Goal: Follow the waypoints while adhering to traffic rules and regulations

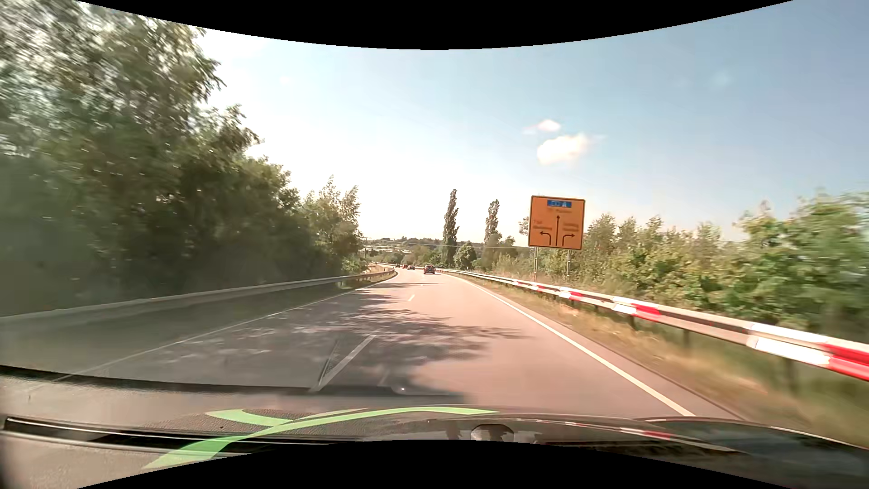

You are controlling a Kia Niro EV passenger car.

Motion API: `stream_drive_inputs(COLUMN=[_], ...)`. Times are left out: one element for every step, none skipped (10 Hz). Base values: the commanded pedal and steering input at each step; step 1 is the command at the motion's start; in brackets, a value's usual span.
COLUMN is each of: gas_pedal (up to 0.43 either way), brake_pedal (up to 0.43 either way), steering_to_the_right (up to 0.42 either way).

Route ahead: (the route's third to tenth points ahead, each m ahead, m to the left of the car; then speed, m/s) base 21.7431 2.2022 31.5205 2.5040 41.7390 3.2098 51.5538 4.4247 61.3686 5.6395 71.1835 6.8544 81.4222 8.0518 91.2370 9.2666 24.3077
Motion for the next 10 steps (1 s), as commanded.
stream_drive_inputs(gas_pedal=[0.020, 0.020, 0.020, 0.020, 0.020, 0.020, 0.020, 0.000, 0.000, 0.000], brake_pedal=[0.000, 0.000, 0.000, 0.000, 0.000, 0.000, 0.000, 0.000, 0.000, 0.000], steering_to_the_right=[-0.012, -0.012, -0.012, -0.013, -0.013, -0.013, -0.013, -0.013, -0.013, -0.013])
